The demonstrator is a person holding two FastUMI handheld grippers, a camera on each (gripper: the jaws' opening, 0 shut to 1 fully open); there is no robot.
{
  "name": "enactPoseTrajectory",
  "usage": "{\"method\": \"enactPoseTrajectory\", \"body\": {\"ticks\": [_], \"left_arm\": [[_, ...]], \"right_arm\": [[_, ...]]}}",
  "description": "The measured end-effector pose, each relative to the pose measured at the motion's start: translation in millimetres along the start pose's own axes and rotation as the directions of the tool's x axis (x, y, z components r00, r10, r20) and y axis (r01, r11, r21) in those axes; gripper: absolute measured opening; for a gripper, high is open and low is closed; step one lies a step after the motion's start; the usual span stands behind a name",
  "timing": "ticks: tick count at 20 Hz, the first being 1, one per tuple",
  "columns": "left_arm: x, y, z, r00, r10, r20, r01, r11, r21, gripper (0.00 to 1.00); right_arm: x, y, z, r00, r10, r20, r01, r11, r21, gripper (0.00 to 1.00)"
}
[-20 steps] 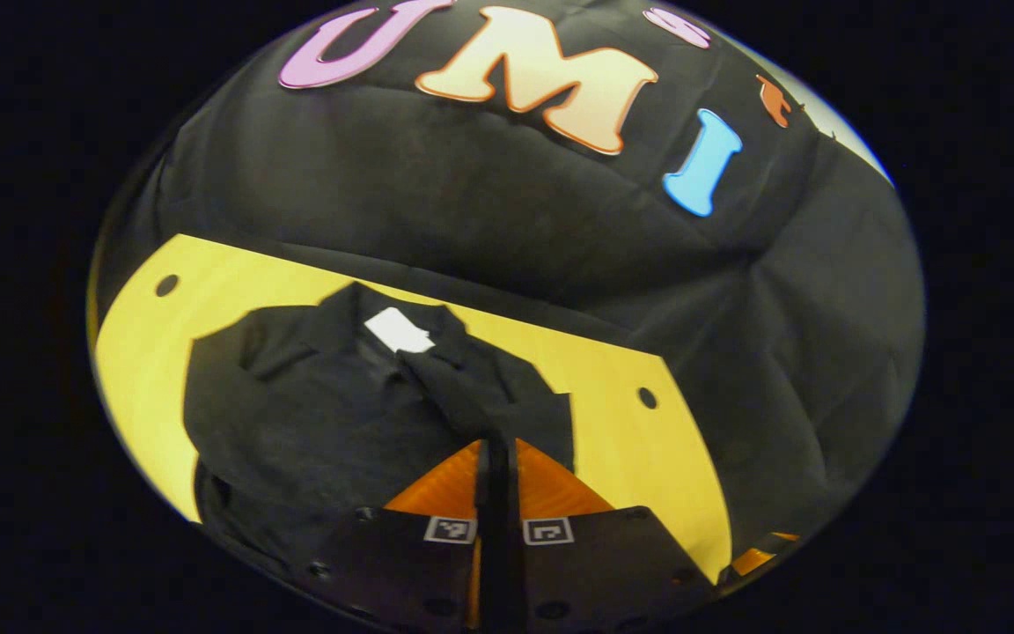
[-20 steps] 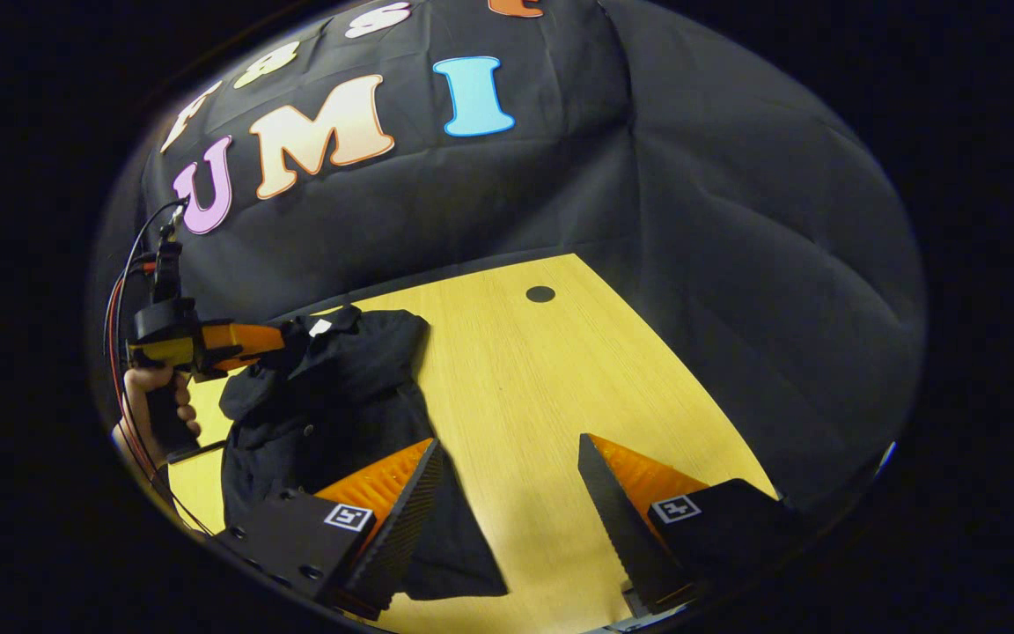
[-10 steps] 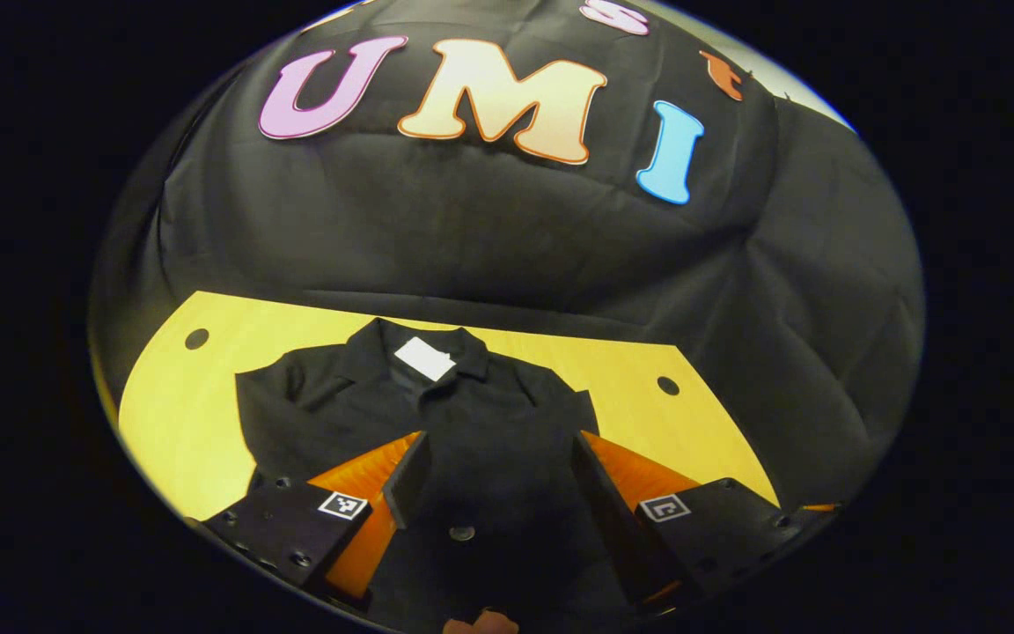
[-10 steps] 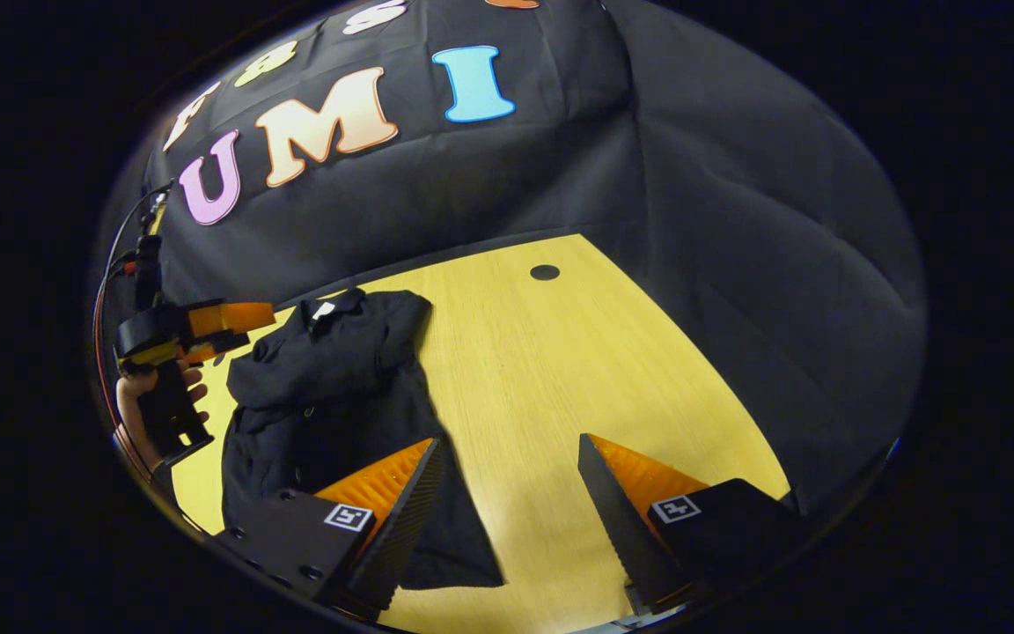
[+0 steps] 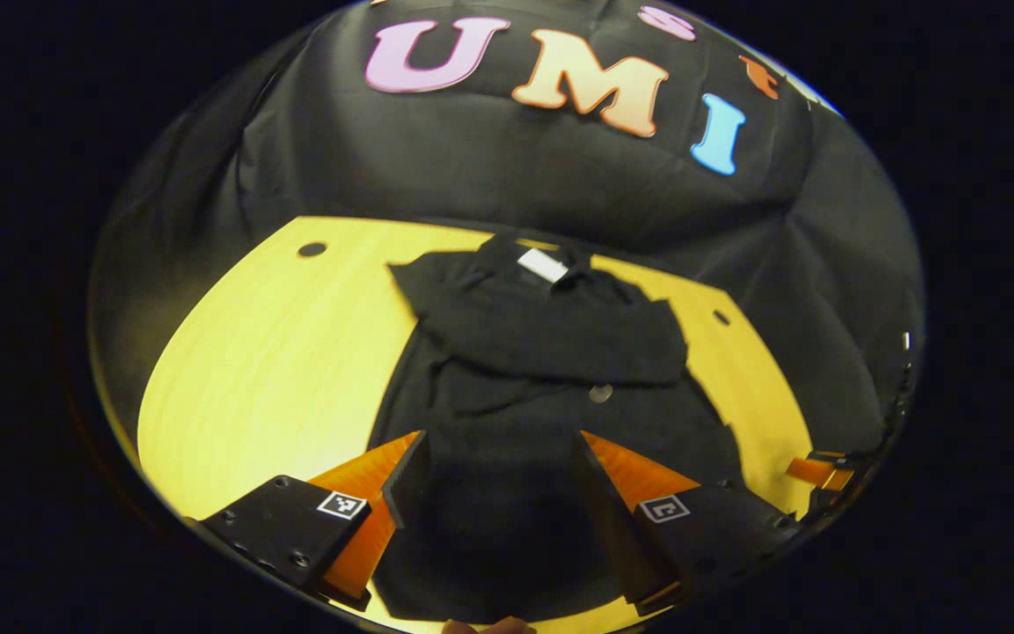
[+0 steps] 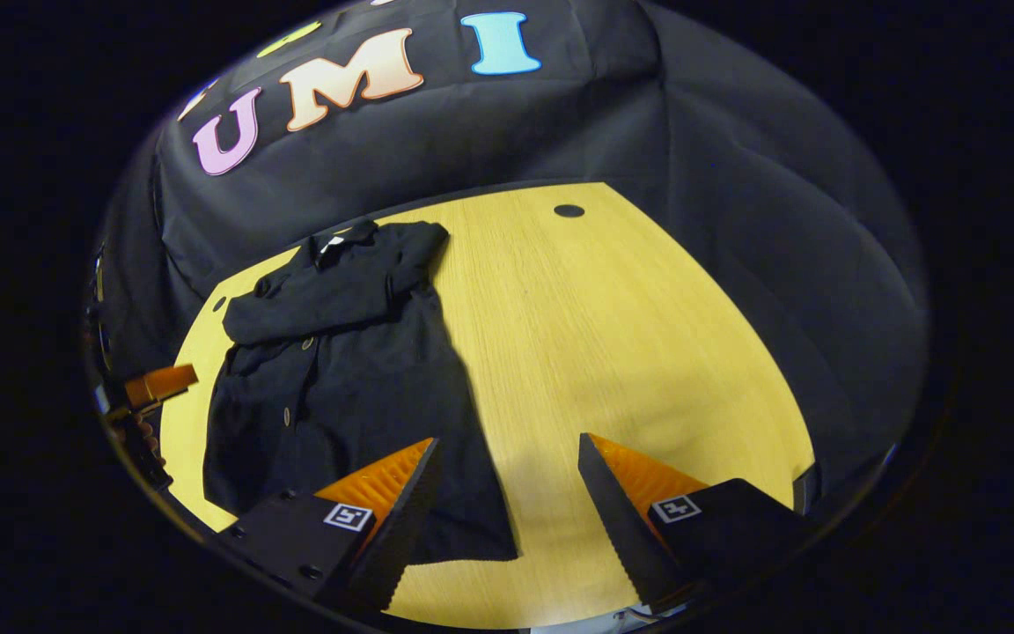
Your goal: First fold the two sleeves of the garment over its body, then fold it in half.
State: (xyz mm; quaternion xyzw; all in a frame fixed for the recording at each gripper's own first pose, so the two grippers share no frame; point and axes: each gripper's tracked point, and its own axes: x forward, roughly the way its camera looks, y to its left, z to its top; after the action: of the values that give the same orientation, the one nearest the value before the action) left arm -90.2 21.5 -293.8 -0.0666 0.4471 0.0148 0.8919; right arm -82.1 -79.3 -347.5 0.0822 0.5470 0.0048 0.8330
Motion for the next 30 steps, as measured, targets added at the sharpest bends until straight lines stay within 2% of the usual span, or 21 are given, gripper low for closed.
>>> {"method": "enactPoseTrajectory", "body": {"ticks": [3, 5, 6, 7, 8, 9, 12, 13, 15, 17, 20, 22, 23, 24, 25, 27, 28, 29, 30], "left_arm": [[-26.1, 31.7, -36.5, 0.997, 0.051, -0.06, -0.052, 0.998, -0.018, 0.96], [-39.6, 46.2, -58.1, 0.992, 0.084, -0.09, -0.083, 0.996, 0.014, 0.97], [-41.9, 53.2, -67.8, 0.99, 0.093, -0.109, -0.091, 0.996, 0.024, 0.96], [-48.3, 57.1, -78.4, 0.987, 0.098, -0.129, -0.095, 0.995, 0.028, 0.96], [-52.8, 61.2, -88.4, 0.983, 0.106, -0.15, -0.103, 0.994, 0.03, 0.96], [-56.4, 64.7, -98.1, 0.978, 0.118, -0.171, -0.116, 0.993, 0.023, 0.96], [-58.4, 76.0, -122.4, 0.964, 0.159, -0.212, -0.148, 0.987, 0.063, 0.96], [-59.5, 78.5, -132.0, 0.957, 0.167, -0.236, -0.154, 0.986, 0.07, 0.96], [-61.5, 81.1, -146.7, 0.941, 0.184, -0.285, -0.174, 0.983, 0.059, 0.96], [-63.4, 82.2, -144.3, 0.945, 0.194, -0.265, -0.181, 0.981, 0.076, 0.96], [-63.5, 78.5, -149.2, 0.938, 0.198, -0.284, -0.18, 0.98, 0.088, 0.97], [-64.3, 72.7, -148.9, 0.94, 0.184, -0.289, -0.157, 0.981, 0.112, 0.92], [-64.0, 71.4, -149.1, 0.94, 0.174, -0.293, -0.143, 0.982, 0.122, 0.83], [-62.5, 69.3, -148.3, 0.941, 0.163, -0.295, -0.129, 0.983, 0.13, 0.79], [-62.3, 66.4, -148.8, 0.942, 0.155, -0.298, -0.122, 0.984, 0.127, 0.67], [-61.1, 61.1, -149.2, 0.944, 0.138, -0.298, -0.111, 0.988, 0.106, 0.31], [-59.3, 59.9, -149.2, 0.944, 0.137, -0.299, -0.113, 0.989, 0.096, 0.12], [-59.7, 57.0, -149.3, 0.945, 0.132, -0.3, -0.108, 0.989, 0.097, 0.04], [-58.6, 56.4, -149.5, 0.945, 0.121, -0.303, -0.098, 0.991, 0.092, 0.02]], "right_arm": [[6.4, 5.2, -24.7, 0.999, 0.003, -0.049, -0.003, 1.0, -0.002, 0.94], [8.4, 12.2, -40.0, 0.997, 0.01, -0.075, -0.01, 1.0, 0.008, 0.99], [7.8, 13.6, -49.6, 0.996, 0.009, -0.091, -0.008, 1.0, 0.009, 0.99], [8.1, 13.8, -58.1, 0.994, 0.005, -0.108, -0.004, 1.0, 0.009, 0.94], [9.0, 14.8, -65.2, 0.992, 0.003, -0.126, -0.002, 1.0, 0.008, 0.99], [9.7, 14.6, -72.5, 0.99, -0.002, -0.14, 0.004, 1.0, 0.007, 0.99], [12.6, 11.2, -86.1, 0.985, -0.026, -0.168, 0.027, 1.0, 0.002, 0.99], [13.4, 12.7, -90.4, 0.983, -0.02, -0.181, 0.023, 1.0, 0.014, 0.95], [18.8, 10.1, -98.5, 0.977, -0.03, -0.213, 0.041, 0.998, 0.049, 0.99], [20.0, 5.8, -92.6, 0.979, -0.041, -0.198, 0.054, 0.997, 0.062, 0.95], [22.9, 4.2, -92.8, 0.974, -0.062, -0.216, 0.062, 0.998, -0.006, 0.97], [23.6, 9.5, -93.4, 0.973, -0.081, -0.214, 0.065, 0.995, -0.08, 0.98], [25.4, 18.6, -93.9, 0.974, -0.067, -0.218, 0.051, 0.996, -0.076, 0.93], [25.0, 21.6, -93.5, 0.973, -0.069, -0.219, 0.054, 0.996, -0.074, 0.78], [25.5, 28.8, -93.3, 0.973, -0.052, -0.226, 0.038, 0.997, -0.066, 0.63], [27.7, 38.0, -93.0, 0.97, -0.034, -0.24, 0.02, 0.998, -0.06, 0.28], [28.1, 37.0, -92.2, 0.97, -0.033, -0.24, 0.015, 0.997, -0.078, 0.17], [27.6, 36.8, -92.6, 0.971, -0.023, -0.237, 0.004, 0.997, -0.082, 0.11], [28.1, 41.0, -91.0, 0.973, -0.011, -0.231, -0.007, 0.997, -0.079, 0.07]]}}
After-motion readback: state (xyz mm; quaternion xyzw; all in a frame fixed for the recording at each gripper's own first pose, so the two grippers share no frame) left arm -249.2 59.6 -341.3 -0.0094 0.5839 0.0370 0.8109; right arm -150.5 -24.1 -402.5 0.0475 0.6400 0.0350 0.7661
